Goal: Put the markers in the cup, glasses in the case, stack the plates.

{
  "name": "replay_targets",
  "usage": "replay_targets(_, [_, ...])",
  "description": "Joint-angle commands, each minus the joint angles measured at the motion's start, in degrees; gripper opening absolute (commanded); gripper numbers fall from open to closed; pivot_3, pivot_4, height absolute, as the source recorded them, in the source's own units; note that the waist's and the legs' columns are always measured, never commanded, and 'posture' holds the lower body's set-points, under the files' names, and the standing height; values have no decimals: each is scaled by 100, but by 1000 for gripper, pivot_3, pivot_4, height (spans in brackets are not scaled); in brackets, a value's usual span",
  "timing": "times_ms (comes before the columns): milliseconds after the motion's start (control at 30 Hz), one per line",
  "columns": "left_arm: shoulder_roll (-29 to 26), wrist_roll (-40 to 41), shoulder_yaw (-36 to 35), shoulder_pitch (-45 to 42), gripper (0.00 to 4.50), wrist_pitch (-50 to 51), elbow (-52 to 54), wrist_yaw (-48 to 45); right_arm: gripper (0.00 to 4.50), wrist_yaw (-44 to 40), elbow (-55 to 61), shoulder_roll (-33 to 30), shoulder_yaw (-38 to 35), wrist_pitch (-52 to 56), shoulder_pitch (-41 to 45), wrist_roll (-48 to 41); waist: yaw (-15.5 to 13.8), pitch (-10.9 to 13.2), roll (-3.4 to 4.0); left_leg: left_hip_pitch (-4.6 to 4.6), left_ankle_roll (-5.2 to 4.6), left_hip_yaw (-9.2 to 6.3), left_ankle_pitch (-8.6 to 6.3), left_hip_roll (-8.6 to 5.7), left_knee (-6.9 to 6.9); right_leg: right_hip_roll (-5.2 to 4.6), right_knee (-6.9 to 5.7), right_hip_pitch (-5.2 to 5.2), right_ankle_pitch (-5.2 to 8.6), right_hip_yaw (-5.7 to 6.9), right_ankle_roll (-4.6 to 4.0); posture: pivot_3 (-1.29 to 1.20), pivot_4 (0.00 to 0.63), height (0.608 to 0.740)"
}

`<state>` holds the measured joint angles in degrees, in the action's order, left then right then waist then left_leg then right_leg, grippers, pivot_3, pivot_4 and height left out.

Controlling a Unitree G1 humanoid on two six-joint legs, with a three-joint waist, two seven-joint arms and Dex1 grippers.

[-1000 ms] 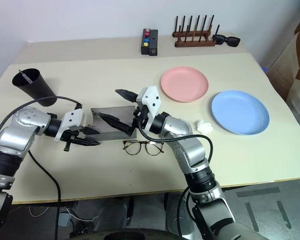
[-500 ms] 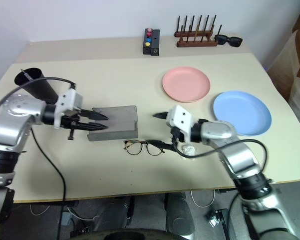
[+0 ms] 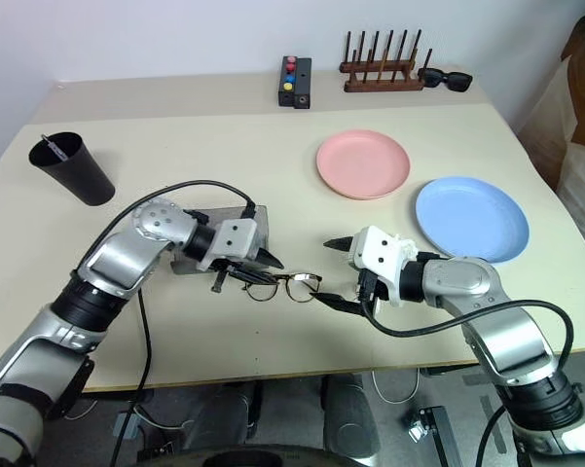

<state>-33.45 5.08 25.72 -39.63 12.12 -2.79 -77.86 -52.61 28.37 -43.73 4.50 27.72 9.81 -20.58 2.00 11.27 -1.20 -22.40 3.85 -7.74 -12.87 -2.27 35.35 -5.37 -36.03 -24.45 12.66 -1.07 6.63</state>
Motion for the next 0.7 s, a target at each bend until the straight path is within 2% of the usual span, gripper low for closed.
replay_targets(33, [77, -184, 100, -191, 1291, -268, -158, -80, 4500, 122, 340, -30, -225, 59, -77, -103, -6, 0, 0, 0, 0, 0, 0, 0, 0, 0, 0, 0, 0, 0, 0, 0, 150, 739])
replay_targets(533, [400, -442, 257, -170, 1291, -454, -554, -81, 4500, 321, 380, 36, -184, 32, -175, -84, -121, 0, 0, -1, 0, 3, 0, 0, 4, 0, 2, 1, 0, -2, 1, 0, 150, 739])
replay_targets(600, [419, -430, 249, -160, 788, -413, -532, -80, 4500, 320, 369, 40, -176, 19, -171, -81, -122, 0, 0, -1, 0, 3, 0, 0, 4, 0, 2, 1, 1, -2, 2, 0, 150, 739])
replay_targets(667, [446, -397, 227, -143, 41, -352, -490, -70, 4500, 313, 352, 43, -167, 3, -168, -81, -125, -3, 0, 0, 0, 2, 0, 0, 4, 0, 2, 4, 1, -2, 2, 0, 150, 739])
replay_targets(700, [453, -387, 217, -133, 41, -321, -460, -66, 4500, 308, 344, 38, -167, -5, -173, -80, -125, -5, 3, 4, 0, 2, 0, 0, 4, -1, 4, 10, 1, -2, 3, 0, 150, 739])
